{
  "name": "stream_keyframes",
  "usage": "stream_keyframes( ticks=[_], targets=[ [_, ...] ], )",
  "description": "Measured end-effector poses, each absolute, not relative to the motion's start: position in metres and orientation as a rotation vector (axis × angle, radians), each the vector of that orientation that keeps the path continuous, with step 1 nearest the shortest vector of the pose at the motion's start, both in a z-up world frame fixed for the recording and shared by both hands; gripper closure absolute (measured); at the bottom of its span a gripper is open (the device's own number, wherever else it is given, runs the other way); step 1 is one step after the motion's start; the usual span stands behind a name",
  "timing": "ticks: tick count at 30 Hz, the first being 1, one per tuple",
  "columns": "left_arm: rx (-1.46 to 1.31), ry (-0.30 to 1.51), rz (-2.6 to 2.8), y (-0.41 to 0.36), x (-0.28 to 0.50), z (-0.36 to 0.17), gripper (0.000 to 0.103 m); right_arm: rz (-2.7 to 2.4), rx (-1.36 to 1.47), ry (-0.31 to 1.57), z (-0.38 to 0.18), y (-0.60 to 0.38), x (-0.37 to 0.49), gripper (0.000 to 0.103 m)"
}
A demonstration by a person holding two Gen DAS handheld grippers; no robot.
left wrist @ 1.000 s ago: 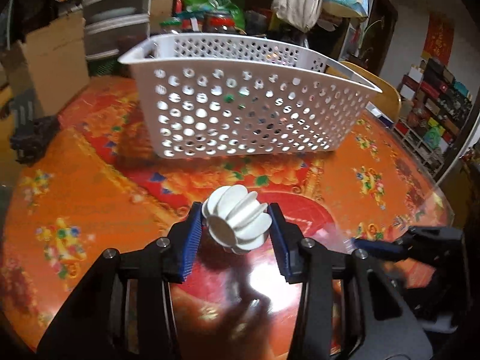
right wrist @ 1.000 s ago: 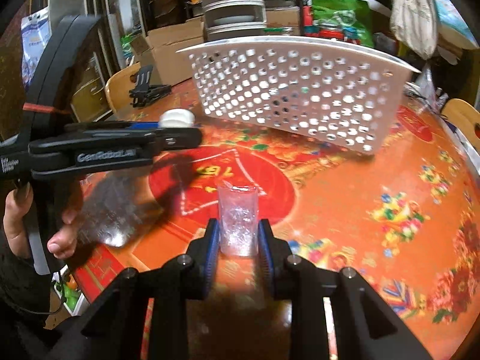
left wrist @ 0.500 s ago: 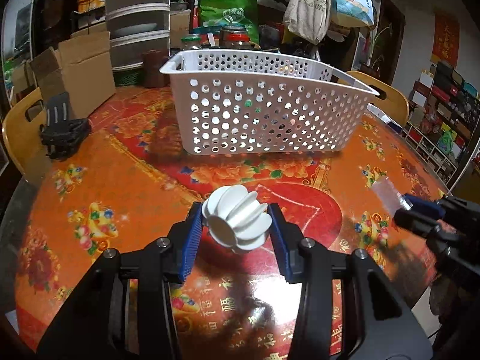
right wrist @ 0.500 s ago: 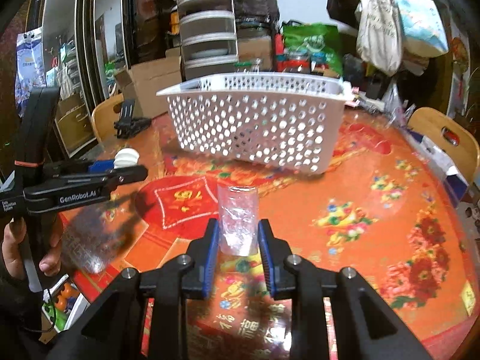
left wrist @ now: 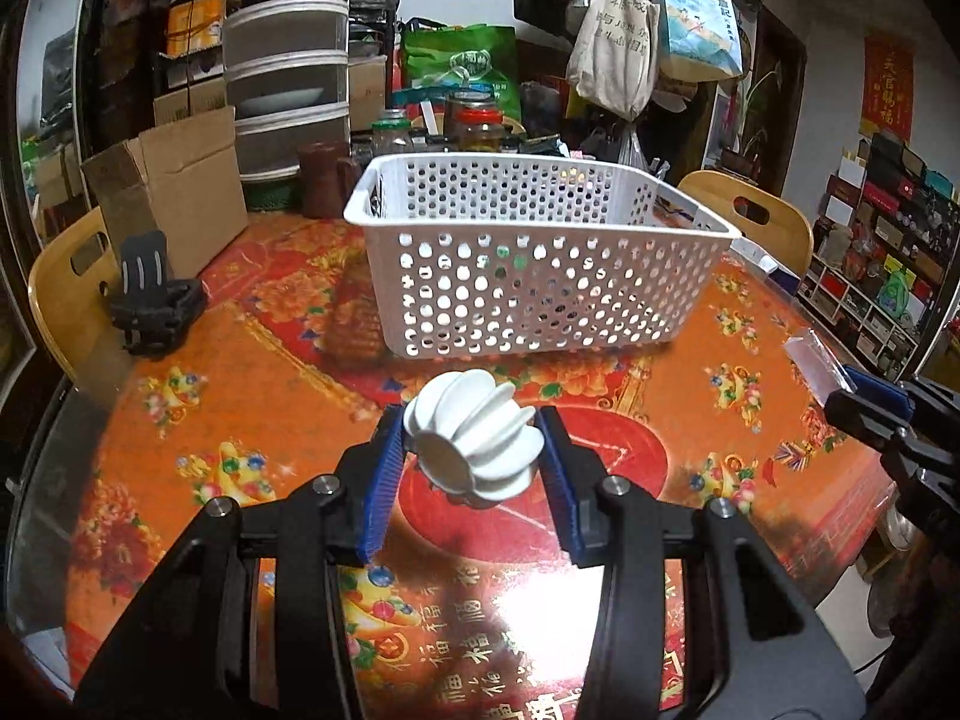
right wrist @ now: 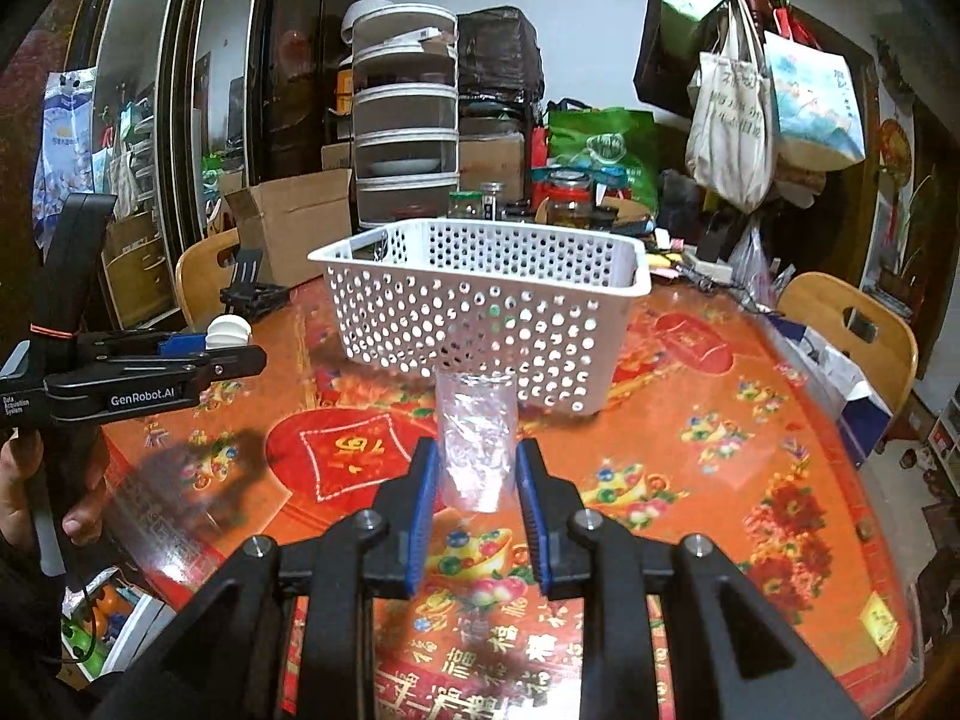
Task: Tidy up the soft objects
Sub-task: 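Carry the ribbed cup and clear bottle with both tools into the basket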
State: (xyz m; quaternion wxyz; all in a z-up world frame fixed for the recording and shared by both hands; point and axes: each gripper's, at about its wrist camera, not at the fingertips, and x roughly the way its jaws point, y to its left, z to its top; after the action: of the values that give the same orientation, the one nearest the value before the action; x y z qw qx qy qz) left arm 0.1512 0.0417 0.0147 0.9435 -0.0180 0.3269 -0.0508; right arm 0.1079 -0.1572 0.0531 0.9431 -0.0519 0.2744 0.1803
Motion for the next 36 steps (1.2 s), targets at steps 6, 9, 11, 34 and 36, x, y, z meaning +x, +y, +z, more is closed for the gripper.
stream_keyframes(
  ticks=[6, 9, 11, 34, 36],
  targets=[
    [-0.027, 0.643, -0.104, 0.042, 0.15, 0.029, 0.062, 0.352, -0.118, 0.523, 0.065, -0.161, 0.103, 0.078],
    [-0.02, 0.636, -0.109, 0.04, 0.152, 0.037, 0.062, 0.348, -0.122, 0.509, 0.071, -0.162, 0.103, 0.078],
    [-0.022, 0.636, -0.114, 0.04, 0.155, 0.041, 0.062, 0.343, -0.125, 0.502, 0.074, -0.163, 0.106, 0.078],
    [0.017, 0.614, -0.129, 0.03, 0.238, 0.123, 0.062, 0.335, -0.133, 0.513, 0.144, -0.162, 0.188, 0.078],
    [0.023, 0.624, -0.131, 0.025, 0.251, 0.128, 0.062, 0.333, -0.138, 0.523, 0.149, -0.16, 0.2, 0.078]
  ],
)
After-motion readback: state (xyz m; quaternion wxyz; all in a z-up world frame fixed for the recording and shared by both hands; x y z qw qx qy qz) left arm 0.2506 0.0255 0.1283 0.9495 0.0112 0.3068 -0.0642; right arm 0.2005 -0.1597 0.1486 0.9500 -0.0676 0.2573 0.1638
